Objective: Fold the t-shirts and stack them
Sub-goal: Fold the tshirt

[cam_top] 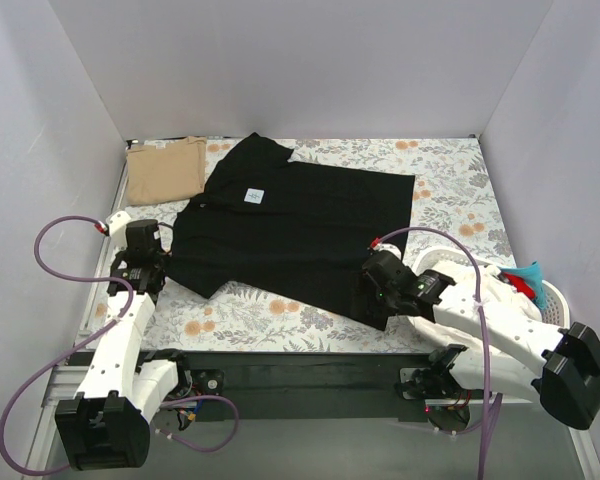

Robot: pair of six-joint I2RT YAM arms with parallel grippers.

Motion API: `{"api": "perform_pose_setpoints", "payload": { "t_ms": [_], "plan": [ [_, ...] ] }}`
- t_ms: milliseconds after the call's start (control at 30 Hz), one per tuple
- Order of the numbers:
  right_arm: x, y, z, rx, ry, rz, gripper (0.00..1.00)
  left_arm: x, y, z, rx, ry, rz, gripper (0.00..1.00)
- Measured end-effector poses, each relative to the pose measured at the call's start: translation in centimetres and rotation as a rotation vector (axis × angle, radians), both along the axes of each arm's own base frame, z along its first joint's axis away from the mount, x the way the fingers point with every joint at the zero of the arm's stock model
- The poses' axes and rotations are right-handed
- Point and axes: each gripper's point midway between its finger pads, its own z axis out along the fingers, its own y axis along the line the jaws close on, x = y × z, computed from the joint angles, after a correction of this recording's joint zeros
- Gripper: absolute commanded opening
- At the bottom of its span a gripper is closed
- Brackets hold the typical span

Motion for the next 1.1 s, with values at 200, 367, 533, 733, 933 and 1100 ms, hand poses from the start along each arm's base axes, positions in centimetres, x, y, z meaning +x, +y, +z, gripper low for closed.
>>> {"api": "perform_pose_setpoints", "payload": {
  "t_ms": [200,367,533,733,933,1100],
  "plan": [
    [-2.0,-0.6,-1.3,-0.069,0.048,-0.016,0.90,0.2,0.0,0.3,0.011,-0.010,-0.014,0.00],
    [-3.6,-1.0,-2.7,-0.124,0.091,-0.021,0.86,0.3,-0.2,0.7,0.009,-0.026,-0.028,0.00],
    [-3.7,-1.4,-3.2,-0.146,0.089,-0.065,0.76,0.4,-0.4,1.1,0.004,-0.046,-0.041,0.00],
    [-3.3,-1.9,-3.9,-0.147,0.062,-0.123,0.73,0.5,-0.6,1.1,-0.004,-0.045,-0.054,0.00],
    [-2.9,-1.9,-4.2,-0.098,0.023,-0.169,0.70,0.5,-0.8,1.1,-0.006,-0.044,-0.063,0.00],
    [-2.5,-1.8,-4.1,-0.070,-0.002,-0.200,0.70,0.5,-0.8,1.1,-0.007,-0.046,-0.066,0.00]
  ]
}}
